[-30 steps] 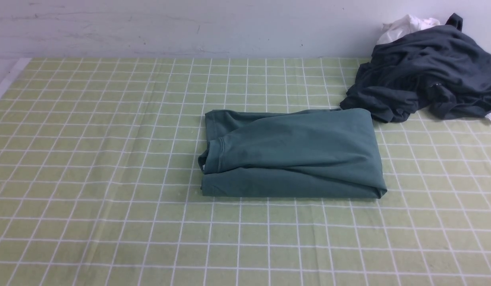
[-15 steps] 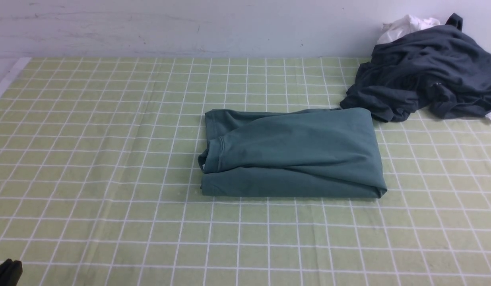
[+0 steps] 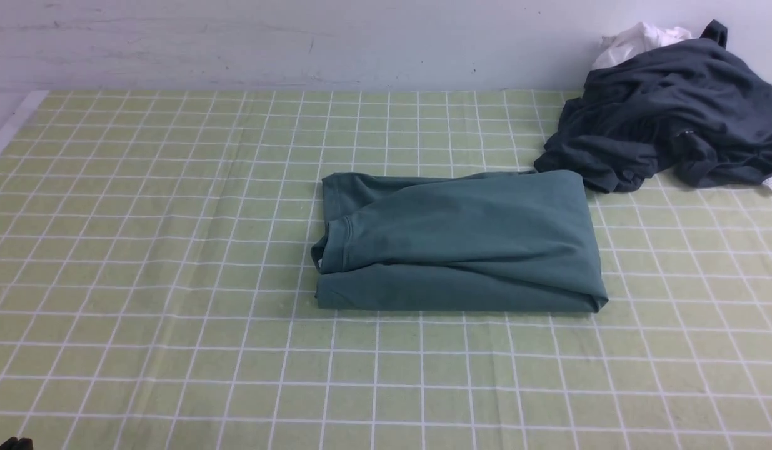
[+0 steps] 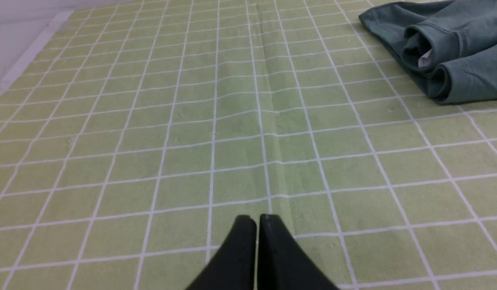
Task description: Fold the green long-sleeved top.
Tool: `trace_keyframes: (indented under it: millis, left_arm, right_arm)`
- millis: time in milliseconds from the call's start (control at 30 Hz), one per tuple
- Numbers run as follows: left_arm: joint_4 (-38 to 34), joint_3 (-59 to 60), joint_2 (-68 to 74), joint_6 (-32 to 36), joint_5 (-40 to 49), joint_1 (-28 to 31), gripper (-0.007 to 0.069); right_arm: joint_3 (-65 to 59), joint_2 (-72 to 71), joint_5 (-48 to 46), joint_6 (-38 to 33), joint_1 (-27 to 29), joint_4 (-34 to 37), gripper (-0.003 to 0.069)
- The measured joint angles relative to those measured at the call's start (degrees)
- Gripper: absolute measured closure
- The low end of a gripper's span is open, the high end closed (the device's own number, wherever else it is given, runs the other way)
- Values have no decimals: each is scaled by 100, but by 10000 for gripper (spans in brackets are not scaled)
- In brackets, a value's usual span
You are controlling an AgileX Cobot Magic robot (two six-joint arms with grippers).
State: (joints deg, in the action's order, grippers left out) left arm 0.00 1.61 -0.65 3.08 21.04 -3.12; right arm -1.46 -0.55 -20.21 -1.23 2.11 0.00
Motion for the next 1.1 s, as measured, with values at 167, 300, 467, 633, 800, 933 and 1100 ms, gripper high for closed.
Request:
trace_keyframes:
  millis: [167, 300, 467, 633, 800, 933, 1100]
  left_arm:
    - [-395, 0, 0, 409, 0, 10, 624]
    - [-733, 0, 0, 637, 0, 10, 624]
    - [-835, 0, 0, 697, 16, 10, 624]
    - [-853, 0, 0, 697, 23, 10, 624]
    - [-858, 0, 0, 697, 23, 10, 624]
    - [-858, 0, 0, 697, 23, 10, 624]
    - [-864, 0, 0, 697, 23, 10, 624]
  right_arm:
    - [0, 0, 0, 0, 7, 0, 669]
    - [0, 0, 0, 0, 7, 0, 669]
    - [0, 0, 0, 0, 7, 0, 669]
    - [0, 0, 0, 0, 7, 0, 669]
    - [0, 0, 0, 0, 7, 0, 669]
    - [0, 0, 0, 0, 7, 0, 669]
    - [0, 0, 0, 0, 7, 0, 669]
